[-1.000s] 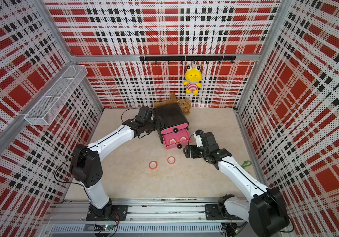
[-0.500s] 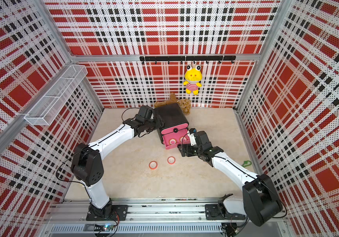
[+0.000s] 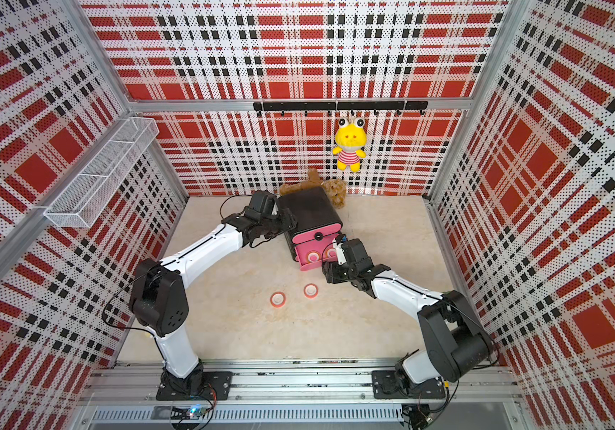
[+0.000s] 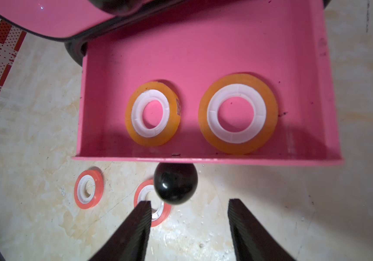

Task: Place the transparent tape into the drawer according to color
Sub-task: Close the drawer of the storage box.

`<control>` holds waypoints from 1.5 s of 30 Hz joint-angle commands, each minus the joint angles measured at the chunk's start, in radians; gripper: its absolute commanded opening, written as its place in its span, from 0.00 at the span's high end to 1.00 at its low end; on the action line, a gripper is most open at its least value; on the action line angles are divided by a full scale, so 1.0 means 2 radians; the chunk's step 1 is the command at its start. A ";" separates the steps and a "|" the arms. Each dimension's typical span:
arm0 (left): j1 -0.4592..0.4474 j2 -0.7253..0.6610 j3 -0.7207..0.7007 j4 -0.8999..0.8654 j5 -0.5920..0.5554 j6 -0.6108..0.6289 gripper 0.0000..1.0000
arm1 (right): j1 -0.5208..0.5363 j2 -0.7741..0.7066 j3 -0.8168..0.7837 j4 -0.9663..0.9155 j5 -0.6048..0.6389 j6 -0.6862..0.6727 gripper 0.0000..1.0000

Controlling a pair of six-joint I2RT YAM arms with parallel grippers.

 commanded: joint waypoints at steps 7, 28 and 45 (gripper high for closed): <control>0.005 0.017 0.011 0.009 0.013 0.012 0.37 | 0.005 0.022 0.016 0.044 0.000 0.020 0.46; 0.007 0.017 0.010 0.008 0.022 0.017 0.37 | 0.011 0.030 0.027 0.057 -0.008 0.034 0.69; 0.008 0.020 0.013 0.008 0.031 0.021 0.37 | 0.013 0.020 0.047 0.061 0.007 0.036 0.66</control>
